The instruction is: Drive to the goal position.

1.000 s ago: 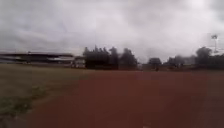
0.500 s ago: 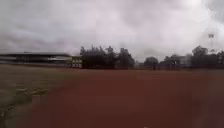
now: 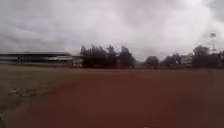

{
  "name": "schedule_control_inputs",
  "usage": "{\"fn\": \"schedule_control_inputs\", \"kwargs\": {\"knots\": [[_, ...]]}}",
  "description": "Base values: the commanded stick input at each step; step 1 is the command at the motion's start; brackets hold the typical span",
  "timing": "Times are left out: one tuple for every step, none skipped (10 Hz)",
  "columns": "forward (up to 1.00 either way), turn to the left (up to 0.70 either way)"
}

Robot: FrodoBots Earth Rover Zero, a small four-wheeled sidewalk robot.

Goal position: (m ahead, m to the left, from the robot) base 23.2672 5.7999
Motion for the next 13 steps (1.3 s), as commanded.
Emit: {"fn": "schedule_control_inputs", "kwargs": {"knots": [[0.70,0.00],[0.70,0.00],[0.70,0.00],[0.70,0.00],[0.70,0.00],[0.70,0.00],[0.70,0.00],[0.70,0.00],[0.70,0.00],[0.70,0.00],[0.70,0.00],[0.70,0.00],[0.70,0.00]]}}
